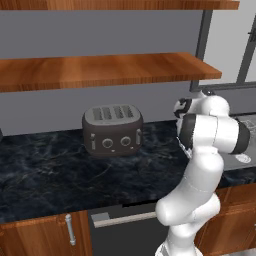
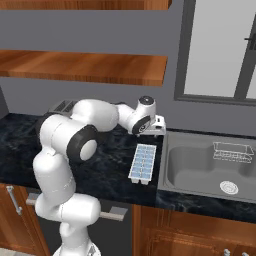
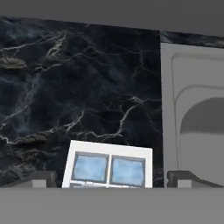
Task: The ice cube tray has been filled with water. Take the tray and place it in the freezer to make ice. Close the freezer door after placing the tray.
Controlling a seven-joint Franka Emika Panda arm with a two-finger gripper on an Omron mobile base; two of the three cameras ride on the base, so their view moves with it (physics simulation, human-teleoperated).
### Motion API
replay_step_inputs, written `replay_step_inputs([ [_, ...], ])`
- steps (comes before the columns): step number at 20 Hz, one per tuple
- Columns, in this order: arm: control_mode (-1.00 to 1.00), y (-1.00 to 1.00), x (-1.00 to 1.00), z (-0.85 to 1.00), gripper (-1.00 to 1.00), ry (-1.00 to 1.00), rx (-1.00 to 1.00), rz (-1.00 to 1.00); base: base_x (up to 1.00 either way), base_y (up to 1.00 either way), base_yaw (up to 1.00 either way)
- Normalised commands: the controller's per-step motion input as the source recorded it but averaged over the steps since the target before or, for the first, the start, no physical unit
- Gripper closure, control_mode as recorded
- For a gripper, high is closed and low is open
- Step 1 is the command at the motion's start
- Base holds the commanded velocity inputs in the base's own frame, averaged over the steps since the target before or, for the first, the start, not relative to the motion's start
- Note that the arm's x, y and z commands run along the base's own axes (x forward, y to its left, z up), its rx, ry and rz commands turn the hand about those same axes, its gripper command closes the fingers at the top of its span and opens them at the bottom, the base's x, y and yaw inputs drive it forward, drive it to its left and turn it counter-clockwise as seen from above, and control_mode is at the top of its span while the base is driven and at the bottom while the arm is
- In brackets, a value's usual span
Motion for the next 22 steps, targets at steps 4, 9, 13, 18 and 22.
replay_step_inputs([
  [4, -1.00, -0.03, 0.51, -0.30, -1.00, 0.00, 0.00, 0.08, 0.00, 0.00, 0.00],
  [9, -1.00, -0.02, 0.53, -0.32, -1.00, 0.01, 0.00, 0.07, 0.00, 0.00, 0.00],
  [13, -1.00, 0.00, 0.38, -0.34, -1.00, 0.07, 0.00, 0.02, 0.00, 0.00, 0.00],
  [18, -1.00, 0.00, 0.49, -0.31, -1.00, 0.10, 0.00, 0.00, 0.00, 0.00, 0.00],
  [22, -1.00, 0.00, 0.61, -0.21, -1.00, 0.04, 0.00, 0.00, 0.00, 0.00, 0.00],
])
